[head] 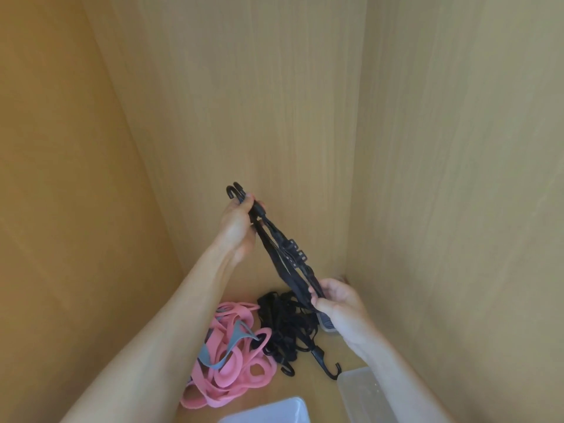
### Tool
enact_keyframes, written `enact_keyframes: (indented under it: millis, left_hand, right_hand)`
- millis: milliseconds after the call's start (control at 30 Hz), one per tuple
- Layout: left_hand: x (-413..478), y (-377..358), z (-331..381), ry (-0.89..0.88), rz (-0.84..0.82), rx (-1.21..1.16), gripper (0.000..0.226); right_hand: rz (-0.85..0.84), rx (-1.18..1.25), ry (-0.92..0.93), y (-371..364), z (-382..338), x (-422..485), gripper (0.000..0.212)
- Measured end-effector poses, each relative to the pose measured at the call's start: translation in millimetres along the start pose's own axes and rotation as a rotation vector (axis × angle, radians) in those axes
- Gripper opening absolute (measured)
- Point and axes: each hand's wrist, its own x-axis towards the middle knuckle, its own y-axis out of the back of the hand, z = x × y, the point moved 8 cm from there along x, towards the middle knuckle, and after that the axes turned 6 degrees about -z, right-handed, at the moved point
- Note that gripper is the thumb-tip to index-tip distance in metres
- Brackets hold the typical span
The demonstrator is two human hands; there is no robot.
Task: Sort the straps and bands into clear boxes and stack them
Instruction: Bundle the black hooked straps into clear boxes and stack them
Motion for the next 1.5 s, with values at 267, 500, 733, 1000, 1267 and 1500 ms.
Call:
enact_keyframes:
  millis: [267, 500, 733, 1000, 1267, 1500]
  left_hand:
    - [9, 21, -25, 0.136, 0.068, -0.297, 0.013]
    - [3, 6, -31, 0.245, -0.025, -0.567, 0.022]
    - [-17, -15, -37, 0.276, -0.145, -0.58, 0.02]
    - [-41, -51, -38, 0.285, -0.298, -0.38, 0.022]
    - [-57, -69, -59, 0.254, -0.344, -0.221, 0.017]
    - [-57, -59, -65, 0.241, -0.333, -0.244, 0.023]
  right_hand:
    - [0.058, 0.108, 0.014, -3, 13, -6, 0.043]
    - [0.058, 0.475, 0.0, -2, 28, -5, 0.03]
    - [-0.028, 0.493, -0.091, -9, 47, -11, 0.033]
    - [-0.127, 0.098, 0.037, 1, -3, -7, 0.085]
    - [-0.165, 0.03, 0.009, -21, -55, 10, 0.056]
    - [-0.121, 0.077, -0.051, -37, -40, 7, 0.025]
